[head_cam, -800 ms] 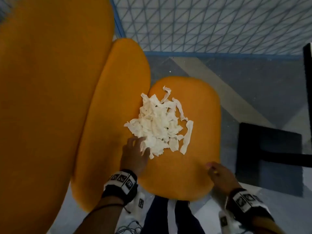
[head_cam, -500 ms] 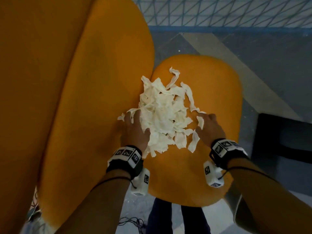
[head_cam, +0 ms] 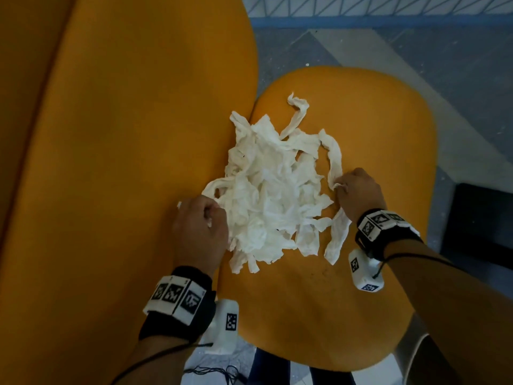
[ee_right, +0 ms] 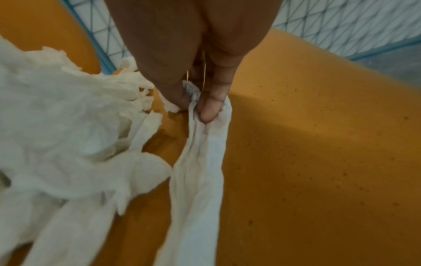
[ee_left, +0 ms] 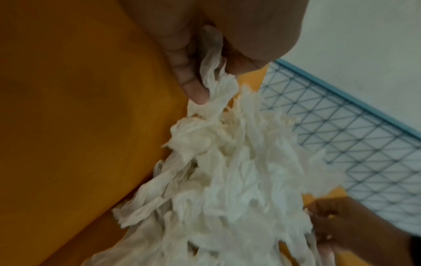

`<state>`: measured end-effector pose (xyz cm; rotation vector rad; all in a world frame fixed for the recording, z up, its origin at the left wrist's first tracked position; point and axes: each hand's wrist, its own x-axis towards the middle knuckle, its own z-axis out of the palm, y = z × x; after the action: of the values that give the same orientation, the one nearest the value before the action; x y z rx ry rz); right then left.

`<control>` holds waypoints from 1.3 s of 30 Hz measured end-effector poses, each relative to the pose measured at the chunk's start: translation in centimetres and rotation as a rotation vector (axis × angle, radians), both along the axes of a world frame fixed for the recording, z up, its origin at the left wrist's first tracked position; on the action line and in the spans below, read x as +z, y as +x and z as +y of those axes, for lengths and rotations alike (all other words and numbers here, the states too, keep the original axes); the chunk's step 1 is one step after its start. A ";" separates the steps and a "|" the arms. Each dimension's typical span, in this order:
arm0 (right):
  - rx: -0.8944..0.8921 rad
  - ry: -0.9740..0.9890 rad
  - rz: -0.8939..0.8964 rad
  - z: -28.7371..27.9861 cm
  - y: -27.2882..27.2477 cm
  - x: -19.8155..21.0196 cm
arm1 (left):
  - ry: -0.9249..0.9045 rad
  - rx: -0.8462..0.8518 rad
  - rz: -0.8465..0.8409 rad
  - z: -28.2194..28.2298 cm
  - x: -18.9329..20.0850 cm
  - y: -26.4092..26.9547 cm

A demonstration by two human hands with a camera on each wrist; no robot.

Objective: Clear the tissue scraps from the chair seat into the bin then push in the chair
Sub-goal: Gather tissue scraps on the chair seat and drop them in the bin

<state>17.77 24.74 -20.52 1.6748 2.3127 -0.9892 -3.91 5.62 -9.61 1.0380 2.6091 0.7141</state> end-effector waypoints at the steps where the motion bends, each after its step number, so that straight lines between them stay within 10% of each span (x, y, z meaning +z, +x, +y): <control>1: -0.027 -0.021 0.007 0.1 0.1 0.2 | 0.014 0.022 -0.001 0.0 0.8 -0.1; 9: -0.500 -0.168 0.248 -1.1 2.6 3.0 | 0.152 -0.123 -0.066 2.4 4.3 -0.1; 20: -0.116 -0.126 -0.008 -4.4 2.7 0.5 | -0.541 -0.380 -0.086 4.5 -1.1 4.3; 35: -0.506 -0.151 0.538 -6.3 1.7 7.3 | 0.064 -0.160 -0.077 0.5 3.6 -0.4; 39: -0.399 -0.239 0.430 -6.9 -0.7 6.7 | 0.034 -0.144 -0.186 0.7 3.6 -0.2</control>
<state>17.12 17.83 -13.82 2.0191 1.9930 -1.7813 -4.13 6.30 -6.01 1.0996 2.3471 0.7831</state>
